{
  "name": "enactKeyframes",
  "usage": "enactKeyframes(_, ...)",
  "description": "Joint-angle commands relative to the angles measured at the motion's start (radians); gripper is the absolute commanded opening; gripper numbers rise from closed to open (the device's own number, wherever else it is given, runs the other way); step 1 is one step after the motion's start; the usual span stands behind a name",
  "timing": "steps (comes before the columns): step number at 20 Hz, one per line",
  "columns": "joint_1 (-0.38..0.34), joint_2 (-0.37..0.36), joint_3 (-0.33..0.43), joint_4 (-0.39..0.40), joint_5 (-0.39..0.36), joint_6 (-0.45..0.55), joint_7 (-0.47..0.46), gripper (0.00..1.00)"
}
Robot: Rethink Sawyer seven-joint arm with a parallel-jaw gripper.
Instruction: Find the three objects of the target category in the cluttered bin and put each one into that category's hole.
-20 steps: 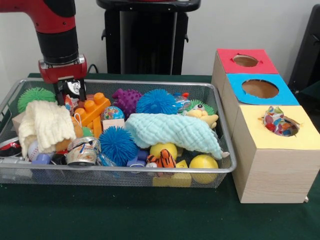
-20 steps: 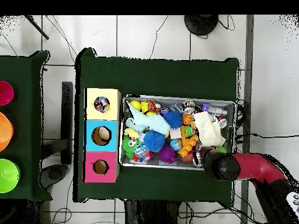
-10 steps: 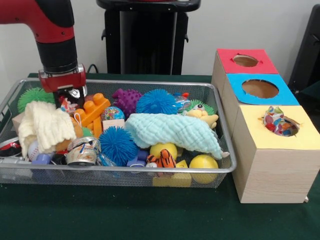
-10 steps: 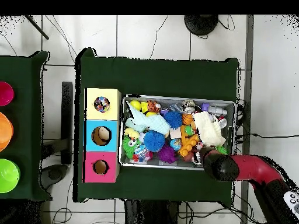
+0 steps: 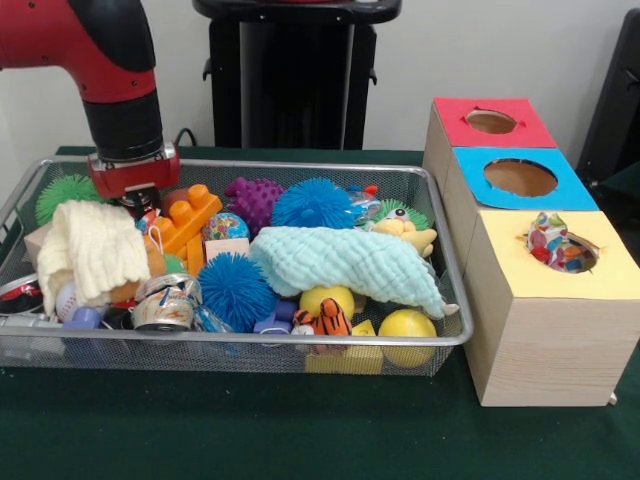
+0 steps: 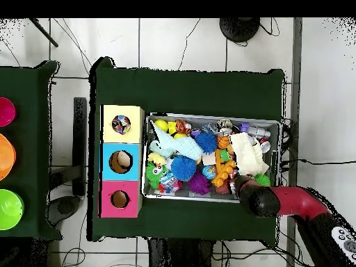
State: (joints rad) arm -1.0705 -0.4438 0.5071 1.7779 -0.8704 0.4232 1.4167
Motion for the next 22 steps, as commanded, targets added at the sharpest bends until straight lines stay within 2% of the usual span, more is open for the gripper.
enactKeyframes(1,0.029,-0.012,-0.049,0.002,-0.054,0.023,-0.024,0.0)
enactKeyframes(6,0.066,-0.134,-0.036,0.126,0.011,0.024,0.048,0.0)
enactKeyframes(12,0.087,-0.359,0.057,0.276,0.181,0.093,0.06,0.0)
enactKeyframes(17,0.119,-0.515,0.121,0.329,0.351,0.185,0.021,0.0)
enactKeyframes(22,0.166,-0.582,0.11,0.348,0.426,0.215,0.026,0.0)
